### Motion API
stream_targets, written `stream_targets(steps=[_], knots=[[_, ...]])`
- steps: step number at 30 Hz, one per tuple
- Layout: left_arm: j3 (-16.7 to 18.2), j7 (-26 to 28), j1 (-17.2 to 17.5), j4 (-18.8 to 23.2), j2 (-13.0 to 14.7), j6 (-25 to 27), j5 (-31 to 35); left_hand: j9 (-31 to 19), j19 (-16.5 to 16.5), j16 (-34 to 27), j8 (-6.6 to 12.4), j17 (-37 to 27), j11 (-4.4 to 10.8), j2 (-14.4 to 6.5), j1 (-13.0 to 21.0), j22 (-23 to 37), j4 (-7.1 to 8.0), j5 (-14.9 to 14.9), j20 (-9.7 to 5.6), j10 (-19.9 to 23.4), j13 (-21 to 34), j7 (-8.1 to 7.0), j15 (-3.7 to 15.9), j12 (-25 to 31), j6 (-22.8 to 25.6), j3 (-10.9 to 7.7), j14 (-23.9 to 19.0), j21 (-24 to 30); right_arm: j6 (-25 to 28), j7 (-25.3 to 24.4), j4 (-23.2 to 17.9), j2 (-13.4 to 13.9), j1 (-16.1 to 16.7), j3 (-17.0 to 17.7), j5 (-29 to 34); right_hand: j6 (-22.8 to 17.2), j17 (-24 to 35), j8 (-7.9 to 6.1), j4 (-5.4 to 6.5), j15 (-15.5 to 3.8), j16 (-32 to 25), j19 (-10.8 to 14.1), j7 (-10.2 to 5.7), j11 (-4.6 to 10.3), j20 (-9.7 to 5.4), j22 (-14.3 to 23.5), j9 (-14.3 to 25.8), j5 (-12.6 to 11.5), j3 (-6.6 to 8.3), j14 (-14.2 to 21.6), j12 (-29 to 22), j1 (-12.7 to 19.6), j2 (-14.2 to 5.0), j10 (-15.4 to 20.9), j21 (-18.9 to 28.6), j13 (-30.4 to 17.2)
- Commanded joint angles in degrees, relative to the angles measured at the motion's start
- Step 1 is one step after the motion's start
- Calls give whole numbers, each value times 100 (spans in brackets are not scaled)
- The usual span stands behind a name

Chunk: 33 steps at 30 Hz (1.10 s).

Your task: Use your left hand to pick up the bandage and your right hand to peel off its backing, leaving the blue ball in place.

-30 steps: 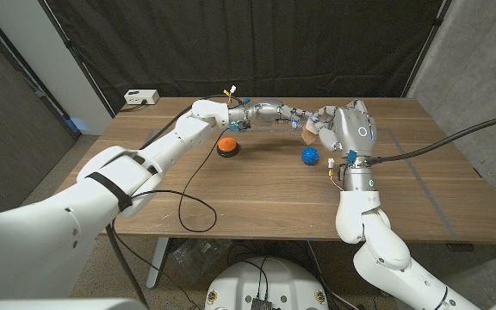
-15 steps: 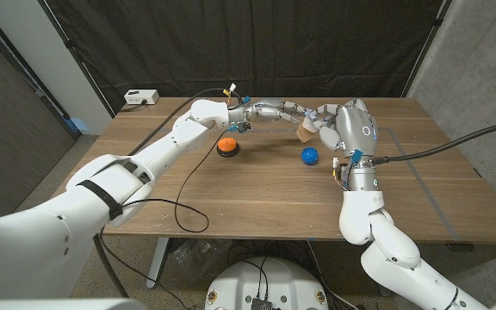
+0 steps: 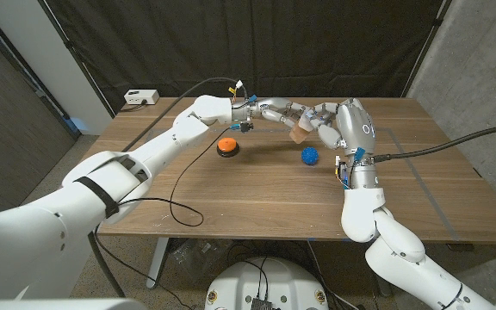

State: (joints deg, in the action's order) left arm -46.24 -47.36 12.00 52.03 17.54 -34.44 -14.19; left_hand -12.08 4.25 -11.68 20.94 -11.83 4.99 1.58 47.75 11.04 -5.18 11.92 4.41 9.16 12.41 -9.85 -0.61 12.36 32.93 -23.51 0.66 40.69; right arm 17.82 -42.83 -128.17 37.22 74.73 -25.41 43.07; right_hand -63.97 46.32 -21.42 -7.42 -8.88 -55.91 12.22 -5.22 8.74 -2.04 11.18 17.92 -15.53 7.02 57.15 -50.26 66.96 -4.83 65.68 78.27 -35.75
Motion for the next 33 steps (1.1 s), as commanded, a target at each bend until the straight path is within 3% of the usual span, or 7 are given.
stream_targets(steps=[1,4,6,11,17,27,33], knots=[[110,-658,-51,-482,-234,-98,-683,17,141,-51,143,-35,-11,-444,126,33,14,-86,43,170,7,371,9,80,500,-168,-16,-20,-43,118,67,-50,-79,10,-5,-41,22,-18,-20,-429,24,-20,14,6,-322,8,37,-38,-34,52,-20,46,-41,29,50,-21],[135,-624,-42,-468,-184,-111,-648,22,143,-55,169,-36,-8,-448,111,36,14,-112,33,169,6,449,23,78,592,-164,-27,-15,-40,141,85,-62,-95,23,-34,-35,13,-16,-21,-429,44,-21,7,6,-308,7,41,-40,-36,34,-23,48,-42,24,57,-31],[157,-701,-66,-539,-187,-145,-685,27,163,-52,100,-36,-62,-419,71,38,17,-141,44,137,4,581,20,63,453,-137,-21,-17,-45,142,99,-73,-110,23,-46,-37,33,-10,-21,-428,37,-23,8,11,-315,5,33,-41,-40,45,-17,49,-40,25,63,-25],[225,-831,-102,-666,-194,-223,-775,33,286,-28,36,-35,-107,-327,-44,41,39,-169,92,73,3,729,-27,38,351,-58,43,-57,-43,193,129,-77,-164,9,-55,-29,43,-8,-17,-429,45,-31,16,6,-324,2,41,-44,-48,48,-10,48,-44,25,73,-21],[307,-1038,-114,-744,-191,-269,-919,17,444,-18,-82,-46,-245,-217,-378,67,182,-181,149,0,6,978,-109,26,159,116,109,-95,22,223,155,-117,-235,-20,-25,-39,56,-12,-13,-428,57,-40,7,12,-328,-2,54,-45,-64,51,-4,48,-47,7,91,-35],[224,-1049,-140,-599,-62,-387,-682,-10,431,-13,-89,-35,-243,2,-578,72,217,-148,182,-76,6,967,-139,11,185,285,135,-89,26,133,229,-172,-330,-47,-1,-40,52,0,-10,-429,94,-45,7,19,-328,-11,53,-50,-82,47,2,54,-54,28,113,-33],[309,-1483,-197,-857,-211,-371,-1030,-26,476,-11,-72,-31,-304,48,-622,72,217,-111,193,-84,5,1148,-172,19,261,327,153,-107,71,175,248,-168,-362,-73,8,-47,69,8,-13,-429,107,-48,9,22,-331,-14,49,-52,-94,41,9,62,-53,28,126,-36]])
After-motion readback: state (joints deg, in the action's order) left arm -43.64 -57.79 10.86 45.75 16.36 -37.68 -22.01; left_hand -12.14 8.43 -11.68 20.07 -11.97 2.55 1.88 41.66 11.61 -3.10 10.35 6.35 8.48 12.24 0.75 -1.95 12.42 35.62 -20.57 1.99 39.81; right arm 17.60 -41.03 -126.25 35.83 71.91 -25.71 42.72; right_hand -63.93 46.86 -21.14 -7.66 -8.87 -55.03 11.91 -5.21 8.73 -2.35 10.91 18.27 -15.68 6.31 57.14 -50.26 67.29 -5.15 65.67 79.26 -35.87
